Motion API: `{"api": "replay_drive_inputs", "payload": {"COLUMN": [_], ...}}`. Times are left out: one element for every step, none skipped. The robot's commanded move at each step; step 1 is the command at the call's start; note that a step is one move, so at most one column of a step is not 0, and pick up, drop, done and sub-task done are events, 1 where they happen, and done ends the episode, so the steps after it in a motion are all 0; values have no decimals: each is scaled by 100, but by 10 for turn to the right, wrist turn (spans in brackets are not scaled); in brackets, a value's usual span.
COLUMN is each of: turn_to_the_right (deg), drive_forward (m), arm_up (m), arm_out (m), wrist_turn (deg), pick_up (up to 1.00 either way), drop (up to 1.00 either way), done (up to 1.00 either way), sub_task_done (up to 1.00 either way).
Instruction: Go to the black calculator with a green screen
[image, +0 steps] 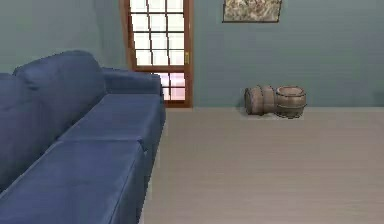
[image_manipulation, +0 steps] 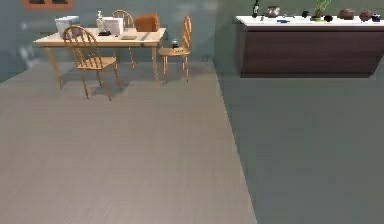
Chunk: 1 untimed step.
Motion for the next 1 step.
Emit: {"api": "replay_drive_inputs", "payload": {"turn_to_the_right": [450], "drive_forward": [0], "arm_up": [0], "arm_out": [0], "wrist_turn": [0], "pick_up": [0], "drop": [0], "done": [0], "sub_task_done": [0]}}
